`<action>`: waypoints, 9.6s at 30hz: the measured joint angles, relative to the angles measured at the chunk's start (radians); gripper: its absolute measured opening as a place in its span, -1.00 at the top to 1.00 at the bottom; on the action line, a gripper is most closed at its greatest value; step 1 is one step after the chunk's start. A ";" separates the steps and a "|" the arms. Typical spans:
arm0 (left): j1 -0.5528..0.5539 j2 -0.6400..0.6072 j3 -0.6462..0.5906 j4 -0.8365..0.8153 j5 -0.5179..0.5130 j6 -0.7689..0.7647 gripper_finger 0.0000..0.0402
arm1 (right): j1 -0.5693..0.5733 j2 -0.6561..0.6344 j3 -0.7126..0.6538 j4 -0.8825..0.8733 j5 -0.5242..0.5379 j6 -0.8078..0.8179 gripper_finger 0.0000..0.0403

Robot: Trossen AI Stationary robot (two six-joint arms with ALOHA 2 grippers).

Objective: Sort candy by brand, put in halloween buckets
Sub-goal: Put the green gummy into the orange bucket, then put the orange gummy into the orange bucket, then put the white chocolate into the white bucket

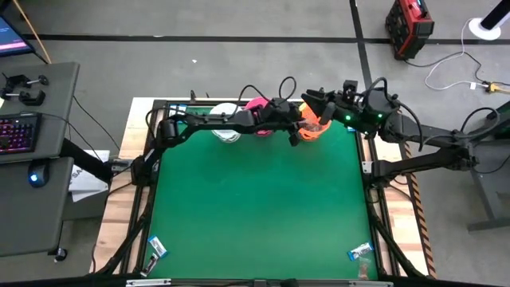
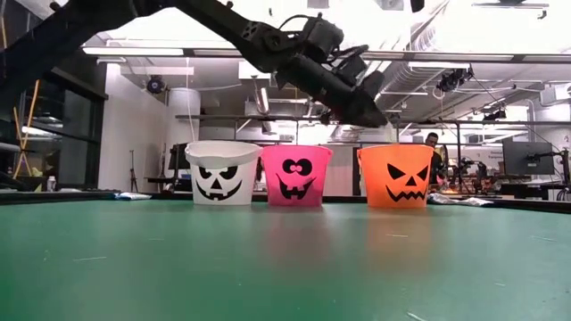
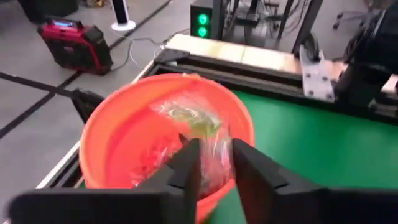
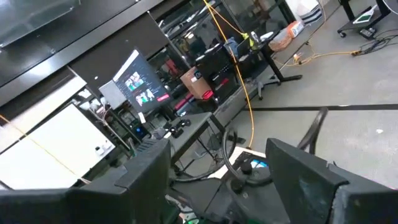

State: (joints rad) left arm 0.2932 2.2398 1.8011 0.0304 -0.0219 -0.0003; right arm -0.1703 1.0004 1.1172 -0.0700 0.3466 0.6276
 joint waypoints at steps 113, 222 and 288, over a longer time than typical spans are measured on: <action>-0.340 -1.018 -0.903 -0.021 -0.184 -0.492 -0.15 | 0.892 0.804 0.231 -1.201 -0.989 -0.003 0.96; -0.981 -0.878 -0.877 -0.870 -0.251 -0.683 0.95 | -0.156 0.270 0.154 -0.903 -0.208 -0.057 -0.26; 0.808 -0.356 -0.558 -0.922 -0.259 -0.399 -0.16 | -0.126 0.351 0.155 -0.782 -0.064 -0.069 -0.26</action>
State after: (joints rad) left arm 1.1007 1.8838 1.2433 -0.8913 -0.2808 -0.3996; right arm -0.2966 1.3518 1.2724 -0.8518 0.2822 0.5587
